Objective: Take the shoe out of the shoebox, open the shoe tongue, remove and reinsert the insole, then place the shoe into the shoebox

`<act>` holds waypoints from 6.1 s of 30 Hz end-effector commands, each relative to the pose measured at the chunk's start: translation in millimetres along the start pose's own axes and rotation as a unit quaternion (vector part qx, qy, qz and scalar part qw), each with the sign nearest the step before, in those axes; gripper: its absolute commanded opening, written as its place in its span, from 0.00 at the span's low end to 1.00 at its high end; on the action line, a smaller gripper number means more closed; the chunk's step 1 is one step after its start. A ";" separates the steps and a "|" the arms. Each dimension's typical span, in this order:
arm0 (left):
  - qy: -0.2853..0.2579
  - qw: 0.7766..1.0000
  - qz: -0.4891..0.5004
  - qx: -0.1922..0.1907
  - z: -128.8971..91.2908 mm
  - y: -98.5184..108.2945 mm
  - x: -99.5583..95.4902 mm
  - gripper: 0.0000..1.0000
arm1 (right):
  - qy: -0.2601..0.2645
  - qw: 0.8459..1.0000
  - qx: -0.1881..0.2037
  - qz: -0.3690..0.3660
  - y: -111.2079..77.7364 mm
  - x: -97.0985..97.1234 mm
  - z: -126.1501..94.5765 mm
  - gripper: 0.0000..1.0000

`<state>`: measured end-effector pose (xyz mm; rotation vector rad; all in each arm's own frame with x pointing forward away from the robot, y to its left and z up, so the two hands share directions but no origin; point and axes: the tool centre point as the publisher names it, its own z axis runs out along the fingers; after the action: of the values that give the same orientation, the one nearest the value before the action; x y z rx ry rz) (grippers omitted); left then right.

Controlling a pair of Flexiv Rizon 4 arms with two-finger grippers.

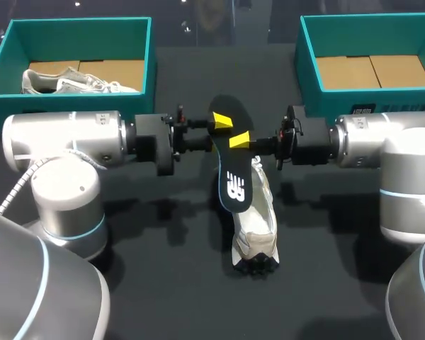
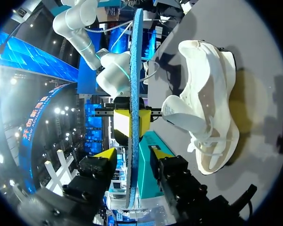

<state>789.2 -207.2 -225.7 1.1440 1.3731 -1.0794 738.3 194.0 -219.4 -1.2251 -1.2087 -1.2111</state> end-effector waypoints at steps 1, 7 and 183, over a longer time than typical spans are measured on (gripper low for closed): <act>-0.004 1.000 0.001 -0.004 7.8 0.8 1.5 0.42 | -0.001 1.000 -0.001 0.000 0.0 0.0 3.7 0.00; -0.006 1.000 -0.001 -0.005 12.3 1.5 1.8 0.37 | 0.002 1.000 -0.002 -0.001 0.1 0.2 5.8 0.00; 0.112 0.882 -0.454 0.059 30.4 -169.6 36.2 0.00 | -0.392 0.610 0.368 -0.582 -82.0 -133.5 -117.7 1.00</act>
<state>624.4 -252.4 -256.4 0.6920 2.1476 -1.7382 656.8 75.0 -351.9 -0.0976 -3.0602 -0.6706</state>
